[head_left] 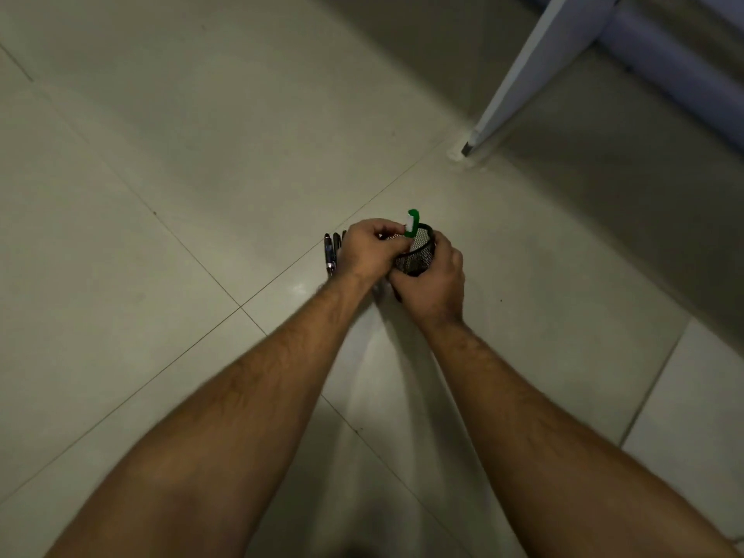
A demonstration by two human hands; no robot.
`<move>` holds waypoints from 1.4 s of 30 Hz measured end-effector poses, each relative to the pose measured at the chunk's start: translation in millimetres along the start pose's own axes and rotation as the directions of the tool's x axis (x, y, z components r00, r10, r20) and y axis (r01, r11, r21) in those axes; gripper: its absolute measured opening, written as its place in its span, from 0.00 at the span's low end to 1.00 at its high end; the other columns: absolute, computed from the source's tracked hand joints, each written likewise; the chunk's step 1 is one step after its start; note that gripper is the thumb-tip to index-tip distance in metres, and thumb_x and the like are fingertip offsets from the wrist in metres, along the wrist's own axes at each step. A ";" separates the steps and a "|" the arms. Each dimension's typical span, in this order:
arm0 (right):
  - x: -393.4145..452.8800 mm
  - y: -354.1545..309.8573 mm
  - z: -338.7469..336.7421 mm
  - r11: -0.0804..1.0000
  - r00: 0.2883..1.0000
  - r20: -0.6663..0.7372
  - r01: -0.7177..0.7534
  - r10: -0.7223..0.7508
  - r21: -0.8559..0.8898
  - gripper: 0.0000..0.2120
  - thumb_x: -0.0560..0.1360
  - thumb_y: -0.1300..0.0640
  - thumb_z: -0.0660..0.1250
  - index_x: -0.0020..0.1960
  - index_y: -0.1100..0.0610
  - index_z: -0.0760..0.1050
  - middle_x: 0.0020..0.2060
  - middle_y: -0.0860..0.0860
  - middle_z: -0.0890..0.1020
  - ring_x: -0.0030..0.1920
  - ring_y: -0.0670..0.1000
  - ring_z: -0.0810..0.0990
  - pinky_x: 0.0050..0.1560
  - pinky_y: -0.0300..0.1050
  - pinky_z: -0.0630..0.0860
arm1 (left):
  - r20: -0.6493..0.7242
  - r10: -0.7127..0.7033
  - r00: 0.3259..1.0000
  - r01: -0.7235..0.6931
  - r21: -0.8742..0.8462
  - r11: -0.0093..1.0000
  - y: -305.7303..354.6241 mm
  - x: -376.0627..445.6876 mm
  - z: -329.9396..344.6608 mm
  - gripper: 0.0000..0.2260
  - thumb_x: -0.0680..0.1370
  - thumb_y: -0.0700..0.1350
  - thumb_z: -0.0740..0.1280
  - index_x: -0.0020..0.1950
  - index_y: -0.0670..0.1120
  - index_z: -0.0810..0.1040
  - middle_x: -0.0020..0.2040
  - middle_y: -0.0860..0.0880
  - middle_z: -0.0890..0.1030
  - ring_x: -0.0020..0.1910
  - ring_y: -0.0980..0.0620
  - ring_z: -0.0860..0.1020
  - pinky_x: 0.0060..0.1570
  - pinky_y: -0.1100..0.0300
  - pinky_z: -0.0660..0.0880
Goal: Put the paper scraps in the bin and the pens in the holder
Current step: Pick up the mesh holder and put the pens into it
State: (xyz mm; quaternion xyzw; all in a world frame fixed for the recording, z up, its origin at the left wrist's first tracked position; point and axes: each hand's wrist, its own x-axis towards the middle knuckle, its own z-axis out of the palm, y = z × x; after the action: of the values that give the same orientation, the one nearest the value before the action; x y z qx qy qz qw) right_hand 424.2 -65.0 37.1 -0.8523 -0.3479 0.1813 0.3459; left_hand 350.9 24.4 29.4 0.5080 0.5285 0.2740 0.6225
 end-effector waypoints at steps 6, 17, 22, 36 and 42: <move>-2.7 6.2 -0.8 0.997 0.999 -0.049 0.007 -0.003 0.082 0.41 0.61 0.46 0.80 0.70 0.53 0.68 0.60 0.52 0.74 0.60 0.54 0.76 0.60 0.47 0.75 | -0.246 0.010 0.969 0.013 0.092 0.996 4.6 2.9 -12.6 0.11 0.75 0.36 0.64 0.46 0.46 0.86 0.47 0.49 0.85 0.48 0.51 0.82 0.53 0.58 0.79; -10.2 -7.5 2.5 0.988 1.000 0.010 -0.015 0.014 0.151 0.40 0.62 0.43 0.80 0.69 0.49 0.67 0.61 0.47 0.74 0.60 0.49 0.76 0.58 0.42 0.74 | -0.498 -0.188 0.847 0.436 0.448 0.781 -16.8 -2.2 -44.5 0.11 0.76 0.49 0.71 0.51 0.43 0.80 0.50 0.43 0.83 0.43 0.45 0.80 0.36 0.59 0.72; -9.6 -6.9 2.3 0.995 1.000 0.029 -0.010 0.007 0.100 0.42 0.61 0.40 0.79 0.70 0.49 0.67 0.61 0.48 0.74 0.60 0.51 0.76 0.59 0.44 0.76 | -0.496 -0.231 0.837 0.406 0.281 0.870 -10.7 3.5 -56.1 0.11 0.72 0.50 0.75 0.44 0.44 0.80 0.44 0.47 0.83 0.38 0.49 0.79 0.40 0.60 0.77; -8.4 -11.2 10.0 0.998 0.997 0.053 -0.063 0.063 -0.009 0.43 0.62 0.40 0.78 0.71 0.52 0.65 0.63 0.53 0.74 0.62 0.55 0.74 0.58 0.48 0.75 | -0.241 -0.027 0.970 -0.015 -0.173 0.985 35.0 -1.1 -35.0 0.03 0.74 0.37 0.72 0.44 0.38 0.81 0.34 0.46 0.81 0.29 0.54 0.77 0.31 0.64 0.76; -15.8 -11.3 14.2 0.999 0.997 0.068 -0.042 0.043 -0.022 0.43 0.61 0.43 0.78 0.71 0.52 0.65 0.62 0.53 0.74 0.62 0.55 0.74 0.58 0.48 0.75 | -0.320 -0.096 0.942 -0.016 -0.331 0.943 31.7 0.1 -33.9 0.14 0.73 0.37 0.71 0.58 0.36 0.78 0.40 0.43 0.82 0.33 0.51 0.80 0.37 0.58 0.80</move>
State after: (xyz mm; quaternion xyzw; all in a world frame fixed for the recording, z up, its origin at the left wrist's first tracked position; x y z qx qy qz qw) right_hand 400.2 -63.9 36.4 -0.8563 -0.3431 0.2141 0.3212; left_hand 325.4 46.7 61.1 0.3325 0.5828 0.4270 0.6062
